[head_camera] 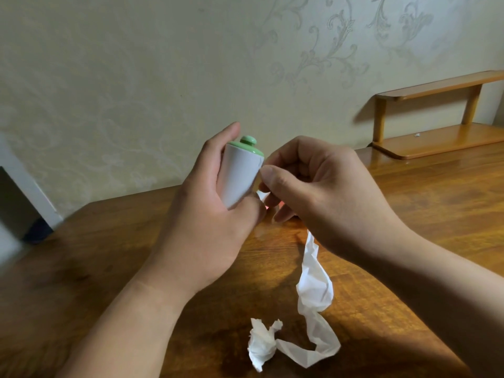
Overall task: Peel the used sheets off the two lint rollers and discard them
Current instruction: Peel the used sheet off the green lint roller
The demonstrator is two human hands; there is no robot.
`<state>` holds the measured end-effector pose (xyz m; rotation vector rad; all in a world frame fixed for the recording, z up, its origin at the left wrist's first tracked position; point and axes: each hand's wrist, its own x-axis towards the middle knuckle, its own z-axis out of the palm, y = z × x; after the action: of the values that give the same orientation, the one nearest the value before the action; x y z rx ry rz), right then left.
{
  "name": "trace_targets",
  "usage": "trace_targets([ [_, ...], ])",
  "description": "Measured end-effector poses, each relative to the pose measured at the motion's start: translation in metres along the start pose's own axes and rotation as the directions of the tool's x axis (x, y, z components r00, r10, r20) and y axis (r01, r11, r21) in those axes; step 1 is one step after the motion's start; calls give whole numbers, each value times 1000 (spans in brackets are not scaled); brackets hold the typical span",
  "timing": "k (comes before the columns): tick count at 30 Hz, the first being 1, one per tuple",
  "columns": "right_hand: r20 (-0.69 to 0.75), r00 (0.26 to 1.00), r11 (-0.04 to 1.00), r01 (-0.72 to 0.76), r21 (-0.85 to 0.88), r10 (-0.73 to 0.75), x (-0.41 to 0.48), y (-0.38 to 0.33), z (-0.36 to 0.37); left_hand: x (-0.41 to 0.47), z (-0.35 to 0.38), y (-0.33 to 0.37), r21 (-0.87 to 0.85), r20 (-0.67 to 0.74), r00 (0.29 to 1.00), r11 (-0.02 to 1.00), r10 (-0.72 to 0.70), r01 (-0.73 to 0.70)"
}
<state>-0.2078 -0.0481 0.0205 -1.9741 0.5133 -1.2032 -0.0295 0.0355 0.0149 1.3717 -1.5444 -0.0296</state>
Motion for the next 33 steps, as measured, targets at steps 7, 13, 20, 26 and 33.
trace_targets([
  [7, -31, 1000, 1000, 1, -16, -1, 1, 2, 1, 0, 0, -5, 233, -50, 998, 972, 49, -36],
  [13, -22, 999, 999, -34, -13, 34, 2, 1, 1, 0, -1, -4, 345, -48, 995, 936, 87, -66],
  [20, -48, 996, 996, -75, 45, 78, 2, 3, 5, -2, 3, 2, 364, -35, 992, 926, 122, -102],
  [26, -26, 995, 956, -87, 279, 98, 5, 8, 8, -2, 3, 1, 101, -11, 1000, 995, 19, -18],
  [33, 62, 990, 893, -140, 427, 125, 8, 10, 4, 1, -1, 2, -154, 26, 997, 985, -71, 74],
])
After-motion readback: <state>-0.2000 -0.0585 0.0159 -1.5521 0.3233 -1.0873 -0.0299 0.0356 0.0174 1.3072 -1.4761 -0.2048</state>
